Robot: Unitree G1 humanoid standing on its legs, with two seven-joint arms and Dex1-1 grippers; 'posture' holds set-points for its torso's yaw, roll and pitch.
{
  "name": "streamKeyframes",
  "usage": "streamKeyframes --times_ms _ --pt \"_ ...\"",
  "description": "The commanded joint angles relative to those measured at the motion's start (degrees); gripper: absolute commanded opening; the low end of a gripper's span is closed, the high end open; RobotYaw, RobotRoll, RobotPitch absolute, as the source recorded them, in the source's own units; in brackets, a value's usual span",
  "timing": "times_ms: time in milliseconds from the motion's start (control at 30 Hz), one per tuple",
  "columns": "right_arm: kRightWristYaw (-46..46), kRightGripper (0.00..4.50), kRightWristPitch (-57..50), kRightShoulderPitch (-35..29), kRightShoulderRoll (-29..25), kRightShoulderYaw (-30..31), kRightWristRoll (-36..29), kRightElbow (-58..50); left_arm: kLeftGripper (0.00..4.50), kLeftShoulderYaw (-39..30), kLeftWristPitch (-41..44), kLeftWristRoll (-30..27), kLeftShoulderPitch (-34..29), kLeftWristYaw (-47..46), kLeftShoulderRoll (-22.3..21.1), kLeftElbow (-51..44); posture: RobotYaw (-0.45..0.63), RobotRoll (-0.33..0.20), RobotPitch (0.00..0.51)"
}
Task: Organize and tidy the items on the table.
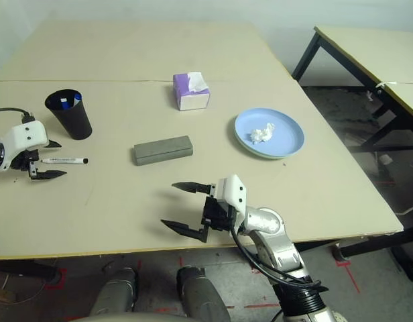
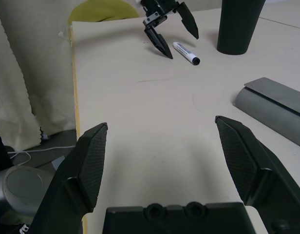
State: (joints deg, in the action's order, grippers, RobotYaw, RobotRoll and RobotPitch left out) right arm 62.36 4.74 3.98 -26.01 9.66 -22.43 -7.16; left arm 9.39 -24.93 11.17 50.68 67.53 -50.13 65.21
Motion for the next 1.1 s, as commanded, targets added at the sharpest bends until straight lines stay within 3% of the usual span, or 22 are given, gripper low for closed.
streamKeyframes --times_ms 33,200,233,333,667,967,1100 --pt "-0.01 4.5 -0.37 -0.7 -0.55 0.57 0.45 -1.52 4.49 0.81 0.05 1.15 0.27 -0.43 1.21 1.4 -0.09 0.0 0.135" --pt "-0.21 4.5 -0.52 -0.79 -0.51 0.77 0.61 -2.29 4.49 0.77 0.44 1.39 0.43 0.08 1.69 1.99 -0.1 0.0 0.13" --pt "-0.23 4.5 -0.54 -0.78 -0.49 0.77 0.62 -2.35 4.31 0.74 0.64 1.33 0.49 0.41 1.79 2.13 -0.1 0.0 0.131" --pt "-0.19 4.5 -0.47 -0.83 -0.46 0.73 0.61 -2.37 3.61 0.69 1.44 1.17 0.6 1.45 2.06 2.45 -0.1 0.0 0.133" --pt "-0.2 4.5 -0.74 -0.07 -0.34 0.6 0.29 -2.85 0.4 -0.47 0.63 -0.04 0.76 2.53 2.19 1.96 -0.09 0.0 0.133" --pt "0.19 4.5 -0.49 0.75 -0.36 0.8 0.54 -2.29 0.3 -0.8 0.73 -0.65 -0.06 3.24 1.28 1.89 -0.08 0.0 0.134" --pt "-0.15 4.5 -0.58 0.81 0.04 0.68 0.38 -1.84 0.3 -2.63 -0.78 -3.74 -1.78 7.6 1.19 0.47 -0.07 0.0 0.135"
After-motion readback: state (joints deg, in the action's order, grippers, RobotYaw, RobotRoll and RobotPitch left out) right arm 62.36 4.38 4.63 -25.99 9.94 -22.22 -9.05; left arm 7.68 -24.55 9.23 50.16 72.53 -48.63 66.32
